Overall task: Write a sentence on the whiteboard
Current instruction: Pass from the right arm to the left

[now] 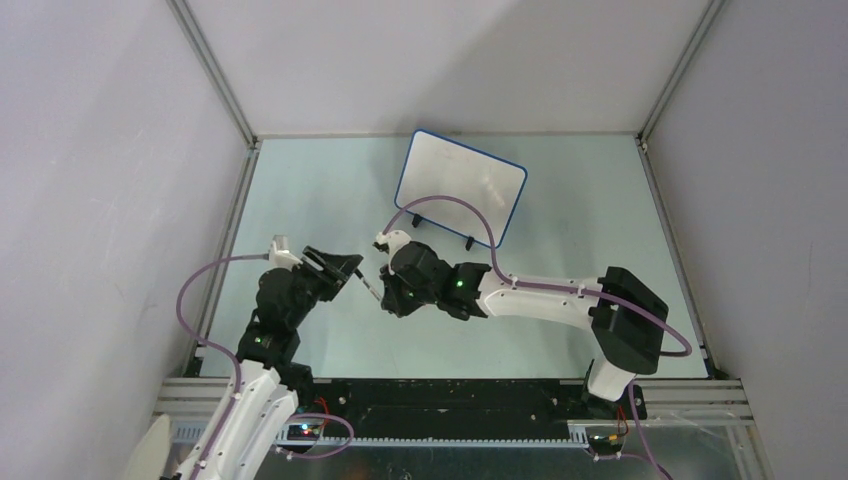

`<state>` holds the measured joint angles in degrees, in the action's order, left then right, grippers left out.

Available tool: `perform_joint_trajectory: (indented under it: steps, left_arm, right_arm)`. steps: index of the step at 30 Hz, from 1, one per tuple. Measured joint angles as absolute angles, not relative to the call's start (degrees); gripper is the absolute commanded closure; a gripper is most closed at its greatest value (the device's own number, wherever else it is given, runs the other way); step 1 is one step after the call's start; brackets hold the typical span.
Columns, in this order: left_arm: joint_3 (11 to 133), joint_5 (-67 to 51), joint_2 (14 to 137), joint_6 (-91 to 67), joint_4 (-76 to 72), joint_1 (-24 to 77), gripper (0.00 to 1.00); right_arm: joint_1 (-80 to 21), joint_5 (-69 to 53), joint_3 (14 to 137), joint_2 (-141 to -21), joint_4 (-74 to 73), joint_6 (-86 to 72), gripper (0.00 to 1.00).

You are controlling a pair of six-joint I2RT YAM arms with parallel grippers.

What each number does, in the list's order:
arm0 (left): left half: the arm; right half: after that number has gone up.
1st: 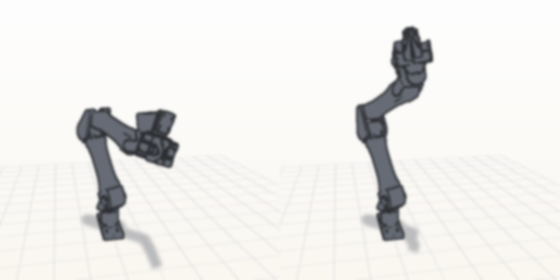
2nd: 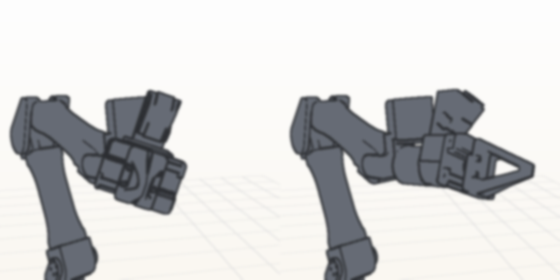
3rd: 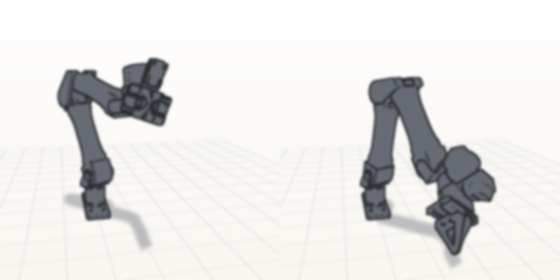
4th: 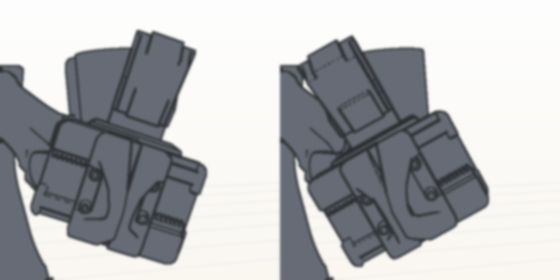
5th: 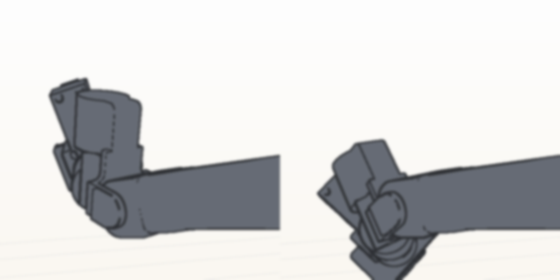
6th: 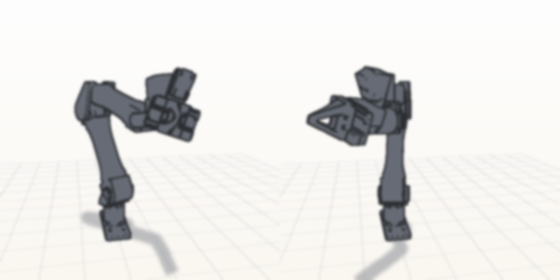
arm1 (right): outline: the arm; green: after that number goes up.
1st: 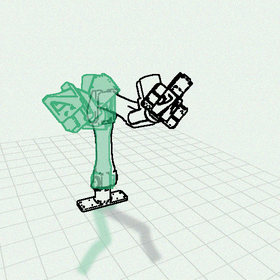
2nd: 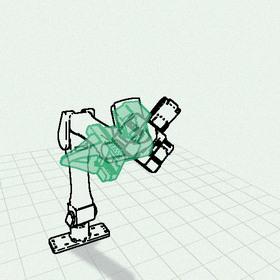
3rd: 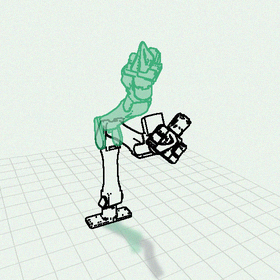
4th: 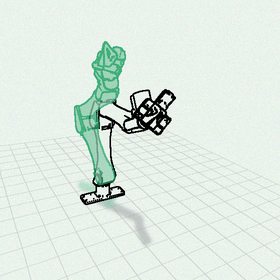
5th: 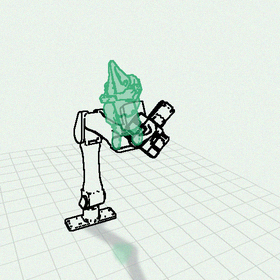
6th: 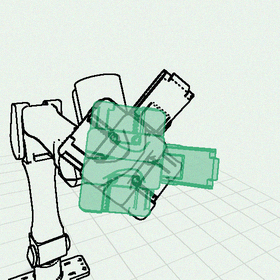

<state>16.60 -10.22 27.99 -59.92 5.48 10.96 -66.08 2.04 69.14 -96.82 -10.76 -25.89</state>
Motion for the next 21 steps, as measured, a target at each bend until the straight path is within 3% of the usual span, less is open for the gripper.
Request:
perform_joint_trajectory:
  steps: [15, 21]
  left_arm:
    - [16.0, -7.6, 28.4, -60.0, 7.0, 11.0, 0.44]
    - [15.8, -7.8, 30.0, -60.0, 6.9, 11.0, 0.65]
  right_arm:
    - [-66.1, 2.2, 68.6, -96.3, -10.1, -26.4, 1.0]
    - [-66.2, 1.7, 68.6, -96.3, -8.9, -26.4, 1.0]
